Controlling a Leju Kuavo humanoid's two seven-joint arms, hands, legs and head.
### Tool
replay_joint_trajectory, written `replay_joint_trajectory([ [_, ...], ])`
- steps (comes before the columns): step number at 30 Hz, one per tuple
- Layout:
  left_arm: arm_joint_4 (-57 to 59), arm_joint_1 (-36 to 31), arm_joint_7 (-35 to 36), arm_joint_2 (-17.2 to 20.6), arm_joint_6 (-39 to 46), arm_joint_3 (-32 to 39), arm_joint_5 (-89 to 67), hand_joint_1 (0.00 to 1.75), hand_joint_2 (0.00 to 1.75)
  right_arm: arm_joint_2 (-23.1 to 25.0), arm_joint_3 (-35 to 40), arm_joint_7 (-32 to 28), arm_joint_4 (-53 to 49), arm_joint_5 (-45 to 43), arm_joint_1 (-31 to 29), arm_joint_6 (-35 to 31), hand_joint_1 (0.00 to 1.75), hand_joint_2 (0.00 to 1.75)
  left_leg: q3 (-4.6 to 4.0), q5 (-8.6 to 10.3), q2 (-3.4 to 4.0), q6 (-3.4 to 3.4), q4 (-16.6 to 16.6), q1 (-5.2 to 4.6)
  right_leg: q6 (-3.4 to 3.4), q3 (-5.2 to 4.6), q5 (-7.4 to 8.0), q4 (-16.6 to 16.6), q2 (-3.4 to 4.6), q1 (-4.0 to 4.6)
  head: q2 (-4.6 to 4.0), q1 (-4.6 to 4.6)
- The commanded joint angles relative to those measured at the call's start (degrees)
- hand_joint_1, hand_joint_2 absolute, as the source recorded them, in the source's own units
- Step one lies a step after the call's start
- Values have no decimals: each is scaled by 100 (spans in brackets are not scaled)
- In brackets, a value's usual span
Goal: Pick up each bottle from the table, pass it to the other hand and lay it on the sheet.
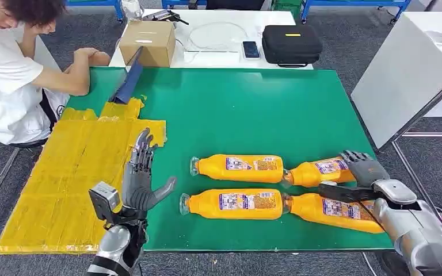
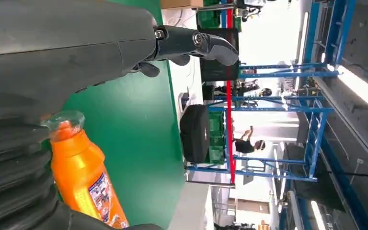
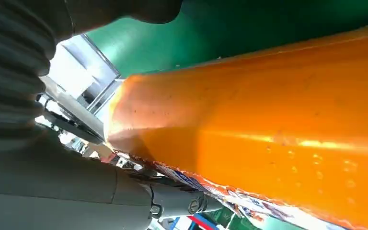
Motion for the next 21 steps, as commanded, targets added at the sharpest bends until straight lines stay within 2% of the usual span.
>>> replay_joint_trajectory([
  [1,405,-209,6,152,-28,-126,18,0,175,203,273,9,540,18,558,303,0,175,16,1,-39,-21,-10,20,-14,30,-1,-23,-22,16,0,0],
  [5,467,-246,4,167,-65,-164,60,0,175,179,261,50,580,53,598,423,2,175,18,3,-48,-24,-14,20,-16,34,-2,-28,-28,15,0,0],
  [6,481,-254,4,167,-68,-167,60,0,175,173,276,52,601,51,612,472,42,175,17,4,-53,-27,-16,21,-18,35,-1,-30,-30,17,0,2],
  [7,487,-259,4,169,-69,-171,60,0,175,169,291,52,615,51,618,521,134,175,22,1,-42,-20,-12,19,-13,37,-2,-26,-26,15,0,0],
  [8,517,-281,4,169,-69,-179,60,0,175,161,317,40,632,49,636,583,150,175,25,-3,-32,-10,-7,16,-8,36,-3,-23,-21,13,0,0],
  [9,519,-284,4,168,-69,-180,60,0,175,157,316,30,633,46,647,580,150,175,26,0,-49,-16,-13,22,-13,42,-2,-33,-32,17,0,2],
  [14,519,-284,4,168,-69,-180,60,0,175,157,316,30,633,46,647,580,150,175,36,-8,-32,-3,-6,19,7,50,-12,-31,-22,13,0,2],
  [15,519,-284,4,168,-69,-180,60,0,175,157,316,30,633,46,647,580,150,175,33,-2,-53,-13,-14,25,1,52,-10,-41,-36,17,0,4],
  [17,519,-284,4,168,-69,-180,60,0,175,157,316,30,633,46,647,580,150,175,37,-7,-36,-4,-8,23,5,57,-11,-38,-25,15,0,2],
  [19,554,-305,4,173,-70,-196,60,0,175,132,335,-7,636,25,652,660,169,175,38,-5,-45,-8,-13,24,1,61,-10,-47,-30,17,0,0],
  [21,535,-315,-9,177,-66,-224,50,0,175,115,351,-17,642,14,667,699,173,175,39,-3,-56,-10,-15,24,0,66,-11,-52,-37,16,0,0],
])
